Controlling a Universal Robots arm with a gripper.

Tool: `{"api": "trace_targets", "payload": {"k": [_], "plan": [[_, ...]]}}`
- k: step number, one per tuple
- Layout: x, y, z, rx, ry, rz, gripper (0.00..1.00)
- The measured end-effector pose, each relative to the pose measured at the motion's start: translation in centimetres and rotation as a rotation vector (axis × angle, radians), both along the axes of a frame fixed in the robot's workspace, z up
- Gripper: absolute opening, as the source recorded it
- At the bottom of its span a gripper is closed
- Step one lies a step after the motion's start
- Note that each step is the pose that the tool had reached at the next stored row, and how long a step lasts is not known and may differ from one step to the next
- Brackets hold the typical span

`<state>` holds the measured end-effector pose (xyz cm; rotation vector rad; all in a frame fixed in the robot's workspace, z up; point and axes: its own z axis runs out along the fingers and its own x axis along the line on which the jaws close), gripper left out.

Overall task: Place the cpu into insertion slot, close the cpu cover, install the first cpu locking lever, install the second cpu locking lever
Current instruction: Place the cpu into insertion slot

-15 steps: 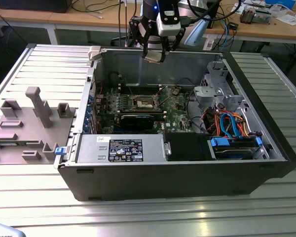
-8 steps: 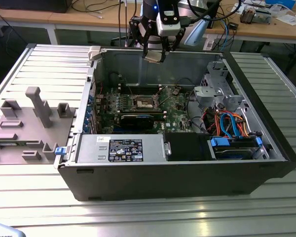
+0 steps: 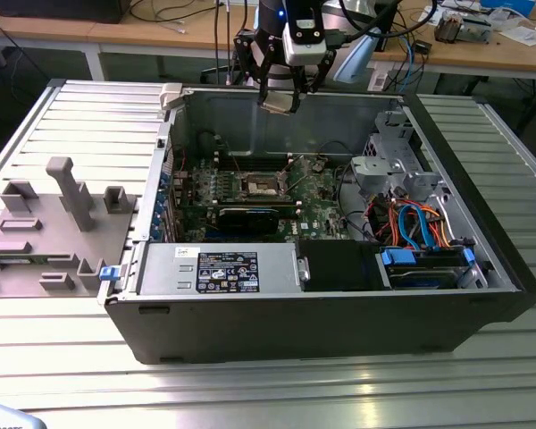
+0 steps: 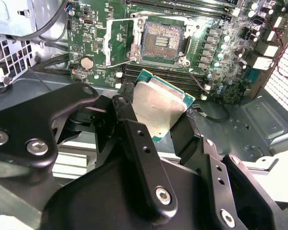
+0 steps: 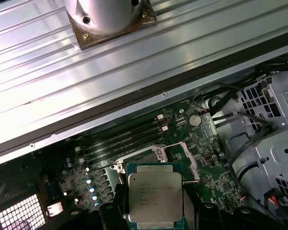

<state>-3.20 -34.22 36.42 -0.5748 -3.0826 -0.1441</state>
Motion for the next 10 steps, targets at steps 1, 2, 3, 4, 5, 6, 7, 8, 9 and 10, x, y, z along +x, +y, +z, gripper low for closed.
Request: {"api": "trace_targets", "payload": {"k": [1,2,3,4,5,6,7,8,9,10], "plan": [[0.00,0.00,0.00,0.0000,0.0000,-0.001,0.55],[0.00,0.00,0.00,0.0000,0.0000,-0.002,0.55],[0.00,0.00,0.00,0.0000,0.0000,-0.003,0.55],[0.00,0.00,0.00,-0.0001,0.0001,-0.004,0.55],[0.00,0.00,0.00,0.0000,0.0000,-0.005,0.55],[0.00,0.00,0.00,-0.0001,0.0000,-0.006,0.55],[0.00,0.00,0.00,0.0000,0.0000,-0.007,0.55],[0.00,0.00,0.00,0.0000,0.0000,-0.009,0.55],[0.00,0.00,0.00,0.0000,0.0000,-0.010,0.55],[0.00,0.00,0.00,-0.0001,0.0000,-0.011,0.55]]}}
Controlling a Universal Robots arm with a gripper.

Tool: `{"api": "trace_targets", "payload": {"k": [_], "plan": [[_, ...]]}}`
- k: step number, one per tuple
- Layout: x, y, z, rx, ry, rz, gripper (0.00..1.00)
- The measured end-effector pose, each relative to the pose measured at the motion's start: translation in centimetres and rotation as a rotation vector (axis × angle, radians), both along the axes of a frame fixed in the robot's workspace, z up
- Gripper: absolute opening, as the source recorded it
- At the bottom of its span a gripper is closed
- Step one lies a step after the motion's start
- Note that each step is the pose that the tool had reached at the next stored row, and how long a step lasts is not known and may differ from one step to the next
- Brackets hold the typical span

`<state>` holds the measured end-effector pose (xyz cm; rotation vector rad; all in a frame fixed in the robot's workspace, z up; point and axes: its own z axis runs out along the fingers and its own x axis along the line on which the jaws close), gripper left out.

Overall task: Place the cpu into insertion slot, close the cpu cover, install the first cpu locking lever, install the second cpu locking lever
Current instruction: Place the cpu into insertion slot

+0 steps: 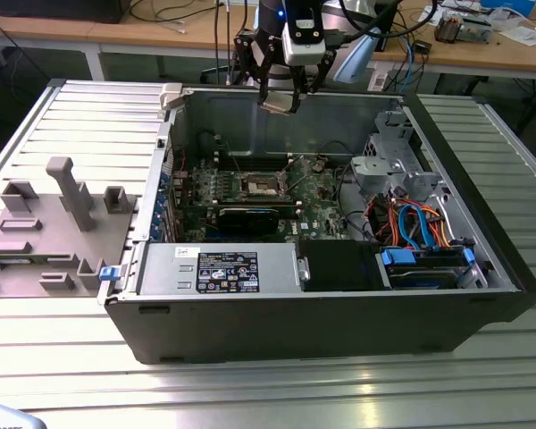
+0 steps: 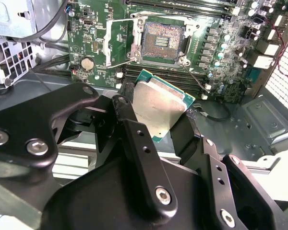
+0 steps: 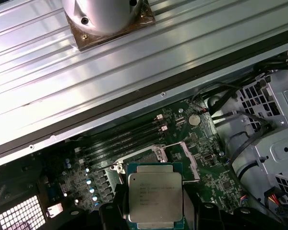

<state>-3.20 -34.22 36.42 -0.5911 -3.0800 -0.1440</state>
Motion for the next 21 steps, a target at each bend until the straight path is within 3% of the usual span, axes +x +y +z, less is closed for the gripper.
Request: {"api": "trace_targets", "payload": {"k": [21], "plan": [[0.00,0.00,0.00,0.0001,0.0000,-0.020,0.55]]}}
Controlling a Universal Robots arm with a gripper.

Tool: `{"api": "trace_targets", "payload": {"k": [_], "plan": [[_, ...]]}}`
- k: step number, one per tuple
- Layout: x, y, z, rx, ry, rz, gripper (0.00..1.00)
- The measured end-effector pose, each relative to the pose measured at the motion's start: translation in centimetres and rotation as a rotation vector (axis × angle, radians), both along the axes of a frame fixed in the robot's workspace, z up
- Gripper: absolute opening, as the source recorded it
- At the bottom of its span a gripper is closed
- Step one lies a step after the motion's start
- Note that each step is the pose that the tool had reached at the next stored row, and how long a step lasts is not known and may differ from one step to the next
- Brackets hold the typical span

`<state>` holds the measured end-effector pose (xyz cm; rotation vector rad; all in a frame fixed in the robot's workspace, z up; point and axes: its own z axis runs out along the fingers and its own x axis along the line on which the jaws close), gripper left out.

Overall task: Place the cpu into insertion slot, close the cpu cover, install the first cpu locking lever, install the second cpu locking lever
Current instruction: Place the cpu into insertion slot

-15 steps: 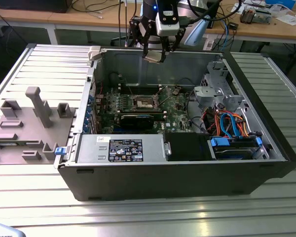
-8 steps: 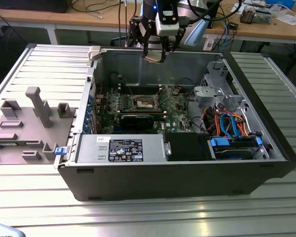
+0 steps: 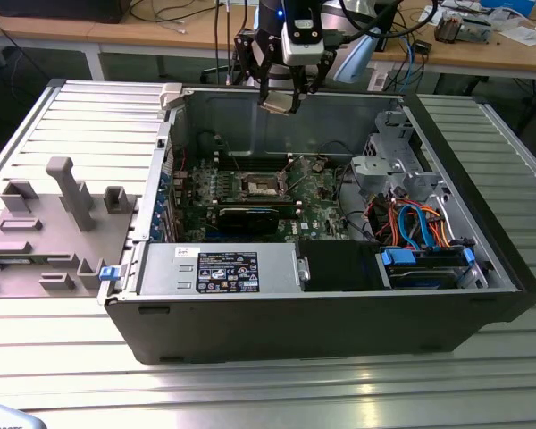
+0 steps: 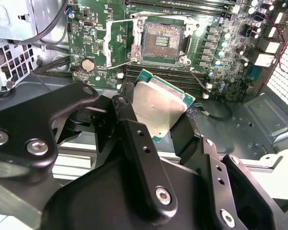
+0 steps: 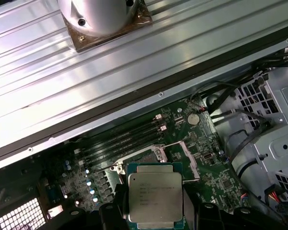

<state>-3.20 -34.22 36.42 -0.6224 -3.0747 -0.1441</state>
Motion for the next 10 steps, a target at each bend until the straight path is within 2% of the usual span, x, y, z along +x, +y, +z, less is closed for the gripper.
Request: {"api": "trace_targets", "payload": {"k": [10], "plan": [[0.00,0.00,0.00,0.0000,-0.0001,-0.010,0.55]]}}
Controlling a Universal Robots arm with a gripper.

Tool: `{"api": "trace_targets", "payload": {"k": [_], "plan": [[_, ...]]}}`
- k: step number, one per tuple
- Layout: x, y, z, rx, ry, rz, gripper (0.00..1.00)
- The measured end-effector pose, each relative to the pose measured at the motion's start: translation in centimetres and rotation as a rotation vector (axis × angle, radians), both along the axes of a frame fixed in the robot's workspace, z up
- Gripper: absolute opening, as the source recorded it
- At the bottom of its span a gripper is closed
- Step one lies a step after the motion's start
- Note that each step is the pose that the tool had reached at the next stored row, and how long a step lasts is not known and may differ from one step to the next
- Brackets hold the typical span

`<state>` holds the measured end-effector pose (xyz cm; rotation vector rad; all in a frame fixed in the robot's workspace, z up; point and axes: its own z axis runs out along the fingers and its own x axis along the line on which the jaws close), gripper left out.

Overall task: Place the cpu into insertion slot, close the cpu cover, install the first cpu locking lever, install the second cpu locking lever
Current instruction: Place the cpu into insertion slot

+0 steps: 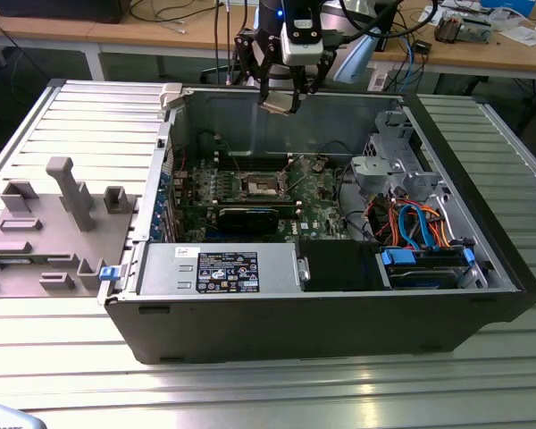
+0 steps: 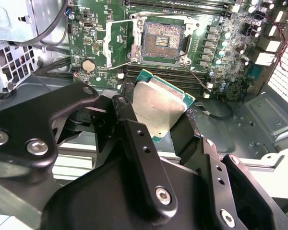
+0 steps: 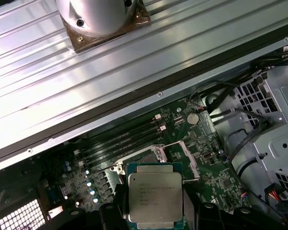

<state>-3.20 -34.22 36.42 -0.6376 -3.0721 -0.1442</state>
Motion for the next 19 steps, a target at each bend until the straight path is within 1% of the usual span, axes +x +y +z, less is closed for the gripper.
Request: {"api": "trace_targets", "payload": {"k": [19], "plan": [[0.00,0.00,0.00,0.0000,0.0000,-0.017,0.55]]}}
